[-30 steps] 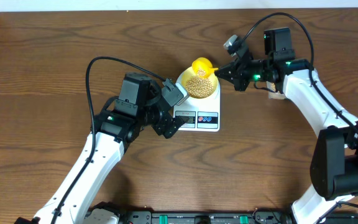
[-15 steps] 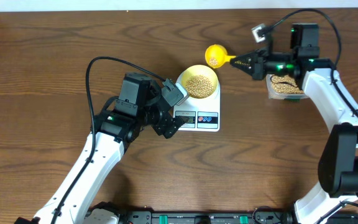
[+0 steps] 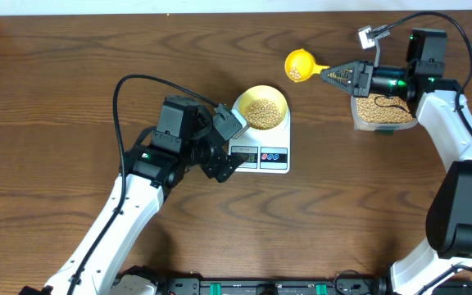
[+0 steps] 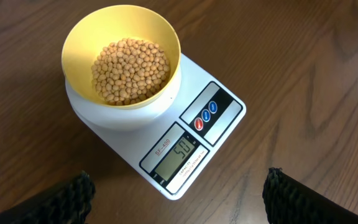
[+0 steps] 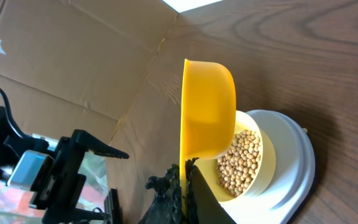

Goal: Scoop item into bowl and weigh 50g on scale
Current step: 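Carry the empty scoop right back over the soybean tub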

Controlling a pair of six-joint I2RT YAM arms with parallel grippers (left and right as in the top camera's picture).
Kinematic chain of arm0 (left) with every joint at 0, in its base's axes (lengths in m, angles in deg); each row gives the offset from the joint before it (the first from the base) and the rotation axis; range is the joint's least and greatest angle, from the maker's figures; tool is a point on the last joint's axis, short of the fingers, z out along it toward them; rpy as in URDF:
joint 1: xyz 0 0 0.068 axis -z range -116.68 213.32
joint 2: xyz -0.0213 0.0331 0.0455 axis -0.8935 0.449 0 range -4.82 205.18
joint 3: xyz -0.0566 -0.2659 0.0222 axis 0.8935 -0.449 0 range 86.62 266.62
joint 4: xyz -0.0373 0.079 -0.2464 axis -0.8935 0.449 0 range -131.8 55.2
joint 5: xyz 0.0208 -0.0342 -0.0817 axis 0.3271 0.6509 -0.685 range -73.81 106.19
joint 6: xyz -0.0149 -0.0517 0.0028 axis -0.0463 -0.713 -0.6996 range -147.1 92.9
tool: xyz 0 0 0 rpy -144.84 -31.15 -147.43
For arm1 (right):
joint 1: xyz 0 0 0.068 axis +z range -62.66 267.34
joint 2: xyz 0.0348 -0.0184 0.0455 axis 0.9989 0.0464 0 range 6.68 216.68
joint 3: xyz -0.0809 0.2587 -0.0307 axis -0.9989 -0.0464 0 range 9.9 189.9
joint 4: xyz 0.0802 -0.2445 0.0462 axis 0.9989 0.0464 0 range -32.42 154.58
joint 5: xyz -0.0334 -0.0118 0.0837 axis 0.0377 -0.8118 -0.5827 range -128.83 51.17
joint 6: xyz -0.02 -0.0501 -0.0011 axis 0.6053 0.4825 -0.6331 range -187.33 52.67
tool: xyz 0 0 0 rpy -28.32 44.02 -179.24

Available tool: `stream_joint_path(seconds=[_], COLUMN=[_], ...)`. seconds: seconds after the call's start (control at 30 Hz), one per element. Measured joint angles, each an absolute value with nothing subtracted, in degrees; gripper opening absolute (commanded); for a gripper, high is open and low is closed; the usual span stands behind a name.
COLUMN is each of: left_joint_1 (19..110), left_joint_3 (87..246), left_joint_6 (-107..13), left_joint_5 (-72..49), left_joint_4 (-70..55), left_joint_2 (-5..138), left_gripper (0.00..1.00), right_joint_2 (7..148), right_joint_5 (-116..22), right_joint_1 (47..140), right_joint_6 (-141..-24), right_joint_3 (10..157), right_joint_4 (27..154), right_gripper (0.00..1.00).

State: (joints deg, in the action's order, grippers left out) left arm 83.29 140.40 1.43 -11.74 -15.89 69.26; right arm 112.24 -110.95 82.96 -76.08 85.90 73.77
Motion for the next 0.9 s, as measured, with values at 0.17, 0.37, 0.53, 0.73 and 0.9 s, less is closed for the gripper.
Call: stream_joint_path(seconds=[0.17, 0.37, 0.53, 0.73, 0.9], left_joint_1=[83.3, 83.3, 83.3, 83.3, 83.3], left_joint_3=[140.4, 140.4, 140.4, 140.4, 140.4], left_joint_6=[1.4, 1.4, 1.4, 1.4, 1.4], left_joint_5=[-11.8, -11.7, -11.8, -11.7, -11.7], left_joint_4=[-15.9, -15.9, -15.9, -15.9, -15.9], left_joint_2=[69.3, 69.3, 69.3, 69.3, 69.3], left_gripper=[0.89, 0.88, 0.88, 0.89, 0.89], right_joint_2=[112.2, 112.2, 112.2, 112.2, 112.2], right_joint_5=[-111.2, -111.1, -109.5, -108.1, -106.7], right_joint_1=[80.6, 75.1, 70.3, 64.9, 61.2], right_joint_6=[-77.7, -79.6, -81.0, -82.5, -82.6], right_joint_3=[85.9, 85.9, 85.9, 85.9, 85.9], right_joint_4=[73.8, 73.8, 74.0, 76.2, 80.9], right_gripper=[0.01, 0.01, 0.01, 0.01, 0.01])
